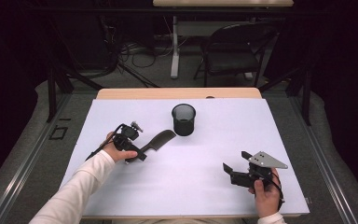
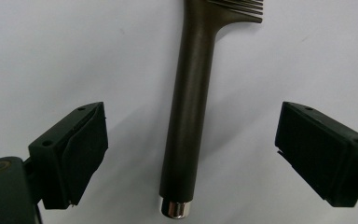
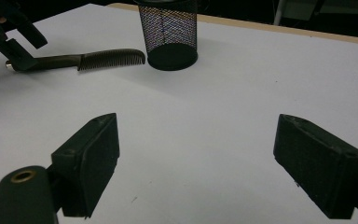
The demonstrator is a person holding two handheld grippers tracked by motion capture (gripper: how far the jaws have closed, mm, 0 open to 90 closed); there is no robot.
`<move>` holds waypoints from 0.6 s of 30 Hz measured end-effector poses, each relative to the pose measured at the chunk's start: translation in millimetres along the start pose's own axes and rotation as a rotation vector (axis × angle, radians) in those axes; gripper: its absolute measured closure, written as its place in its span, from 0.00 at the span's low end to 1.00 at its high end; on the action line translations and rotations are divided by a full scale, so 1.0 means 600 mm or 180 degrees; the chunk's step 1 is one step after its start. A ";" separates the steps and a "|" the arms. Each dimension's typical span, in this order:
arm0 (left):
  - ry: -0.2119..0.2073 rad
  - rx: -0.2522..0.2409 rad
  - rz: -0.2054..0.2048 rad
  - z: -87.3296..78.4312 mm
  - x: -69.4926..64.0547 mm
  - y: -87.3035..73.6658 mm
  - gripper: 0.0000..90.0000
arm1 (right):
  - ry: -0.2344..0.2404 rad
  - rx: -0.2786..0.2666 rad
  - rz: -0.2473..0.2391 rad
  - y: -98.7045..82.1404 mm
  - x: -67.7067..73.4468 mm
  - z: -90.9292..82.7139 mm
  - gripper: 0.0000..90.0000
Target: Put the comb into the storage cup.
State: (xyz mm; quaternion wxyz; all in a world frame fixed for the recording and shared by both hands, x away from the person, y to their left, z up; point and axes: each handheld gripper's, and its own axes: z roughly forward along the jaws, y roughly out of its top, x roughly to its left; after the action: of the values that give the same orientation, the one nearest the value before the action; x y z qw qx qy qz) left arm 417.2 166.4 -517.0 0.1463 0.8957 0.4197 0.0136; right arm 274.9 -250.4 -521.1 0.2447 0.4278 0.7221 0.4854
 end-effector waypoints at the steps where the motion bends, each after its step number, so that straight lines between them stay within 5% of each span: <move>1: 0.0014 -0.0003 0.0012 0.001 -0.001 0.001 0.11 | -0.0002 -0.0002 -0.0001 0.000 0.000 0.000 0.16; 10: 0.0075 0.0034 0.0098 0.007 -0.014 0.013 0.12 | 0.0002 0.0006 -0.0003 0.000 0.000 0.000 0.16; 18: 0.0217 0.0201 0.0213 0.016 -0.015 0.016 0.32 | -0.0001 0.0015 -0.0021 -0.001 -0.001 0.001 0.16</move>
State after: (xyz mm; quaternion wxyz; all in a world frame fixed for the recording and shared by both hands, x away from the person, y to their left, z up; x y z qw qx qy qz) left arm 420.2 151.4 -522.4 0.1031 0.9124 0.3944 0.0358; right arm 275.3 -250.4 -521.6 0.2454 0.4260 0.7247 0.4828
